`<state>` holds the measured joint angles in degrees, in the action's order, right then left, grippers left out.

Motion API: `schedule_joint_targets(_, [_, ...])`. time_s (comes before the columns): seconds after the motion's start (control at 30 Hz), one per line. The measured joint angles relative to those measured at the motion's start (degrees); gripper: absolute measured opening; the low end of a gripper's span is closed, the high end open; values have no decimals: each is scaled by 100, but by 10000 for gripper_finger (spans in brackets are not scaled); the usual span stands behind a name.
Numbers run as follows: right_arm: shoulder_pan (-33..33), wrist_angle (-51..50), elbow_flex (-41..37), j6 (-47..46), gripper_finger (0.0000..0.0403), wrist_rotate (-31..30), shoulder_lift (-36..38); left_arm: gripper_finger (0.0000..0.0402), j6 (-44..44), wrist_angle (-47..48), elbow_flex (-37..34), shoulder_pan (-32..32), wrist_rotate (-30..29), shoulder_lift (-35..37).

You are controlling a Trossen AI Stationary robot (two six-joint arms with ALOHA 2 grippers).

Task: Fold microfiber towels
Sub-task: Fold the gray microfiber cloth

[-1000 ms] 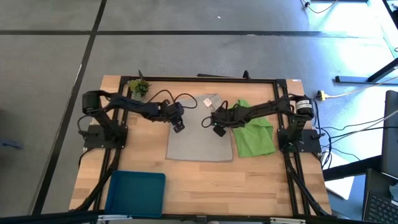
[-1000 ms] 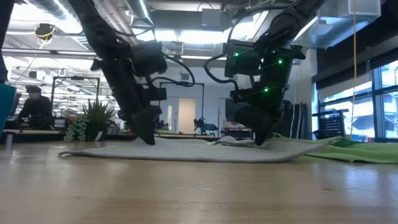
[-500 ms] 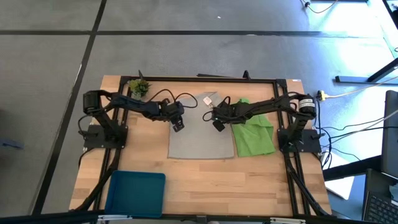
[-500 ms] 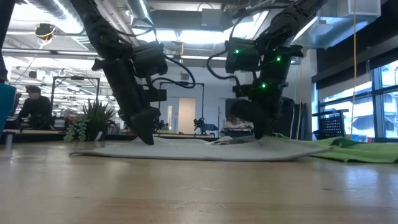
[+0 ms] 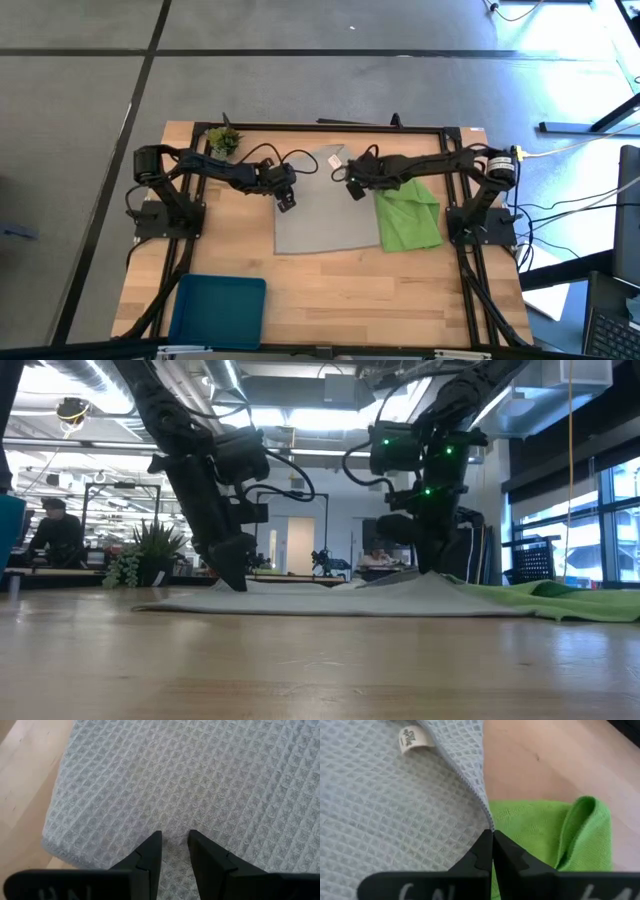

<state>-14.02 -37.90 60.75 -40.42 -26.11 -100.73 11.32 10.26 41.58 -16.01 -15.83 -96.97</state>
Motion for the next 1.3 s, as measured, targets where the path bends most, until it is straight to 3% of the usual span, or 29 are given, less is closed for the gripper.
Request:
schedule_joint_targets(0.27, [-460,-293,9,-525,13,273,0,92,-3,0,0,0,15,0])
schedule_joint_targets(0.4, [-600,-149,3,-98,20,710,0,92,-3,0,0,0,20,0])
schedule_joint_targets(0.8, [-662,118,-3,314,129,727,3,92,-3,0,0,0,30,0])
schedule_joint_targets(0.97, [-747,134,273,390,153,694,14,92,-3,0,0,0,31,0])
schedule_joint_targets(1.17, [-669,793,423,1418,158,649,-26,92,-3,-25,-6,0,30,0])
schedule_joint_targets(1.3, [-667,1292,422,2258,158,1144,-234,92,-3,-44,-11,0,30,0])
